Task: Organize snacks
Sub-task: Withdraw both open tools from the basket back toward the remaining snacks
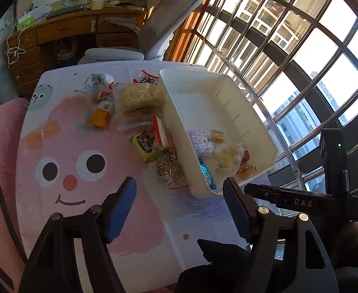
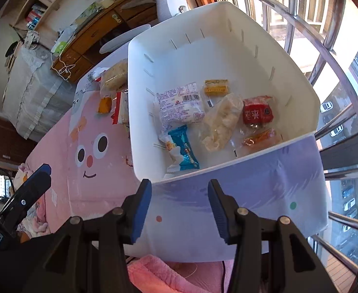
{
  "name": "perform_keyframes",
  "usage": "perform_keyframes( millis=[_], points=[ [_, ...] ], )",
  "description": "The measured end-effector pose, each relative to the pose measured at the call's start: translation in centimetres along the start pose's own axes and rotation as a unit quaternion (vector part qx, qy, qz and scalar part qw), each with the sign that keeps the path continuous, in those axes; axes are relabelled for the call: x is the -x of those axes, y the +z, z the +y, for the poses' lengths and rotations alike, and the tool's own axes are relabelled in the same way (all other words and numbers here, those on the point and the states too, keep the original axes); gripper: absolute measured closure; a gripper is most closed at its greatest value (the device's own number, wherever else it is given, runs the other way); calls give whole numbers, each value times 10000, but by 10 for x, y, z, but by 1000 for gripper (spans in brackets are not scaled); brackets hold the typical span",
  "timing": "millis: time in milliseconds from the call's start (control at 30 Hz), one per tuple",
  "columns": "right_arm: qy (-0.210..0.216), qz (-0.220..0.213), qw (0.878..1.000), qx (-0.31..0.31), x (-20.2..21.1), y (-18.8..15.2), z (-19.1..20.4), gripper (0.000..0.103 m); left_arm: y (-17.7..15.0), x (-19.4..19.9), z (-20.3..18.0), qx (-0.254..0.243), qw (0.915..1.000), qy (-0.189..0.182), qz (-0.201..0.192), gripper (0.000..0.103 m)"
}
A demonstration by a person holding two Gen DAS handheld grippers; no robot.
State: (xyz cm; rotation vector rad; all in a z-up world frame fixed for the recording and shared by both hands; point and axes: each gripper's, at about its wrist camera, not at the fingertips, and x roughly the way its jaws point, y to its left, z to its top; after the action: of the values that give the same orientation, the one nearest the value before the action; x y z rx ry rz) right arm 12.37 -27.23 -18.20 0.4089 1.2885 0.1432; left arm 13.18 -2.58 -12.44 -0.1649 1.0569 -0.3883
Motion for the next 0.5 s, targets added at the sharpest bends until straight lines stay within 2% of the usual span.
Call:
perform_keyframes(
  millis=[67, 500],
  points=[
    [92, -24, 9997, -235, -3, -8, 7, 49, -2, 7, 11, -99, 9999, -35, 40, 31],
    [178, -291, 9915, -1255, -28, -57, 54, 48, -7, 30, 70, -804, 9960, -213, 321, 30]
  ],
)
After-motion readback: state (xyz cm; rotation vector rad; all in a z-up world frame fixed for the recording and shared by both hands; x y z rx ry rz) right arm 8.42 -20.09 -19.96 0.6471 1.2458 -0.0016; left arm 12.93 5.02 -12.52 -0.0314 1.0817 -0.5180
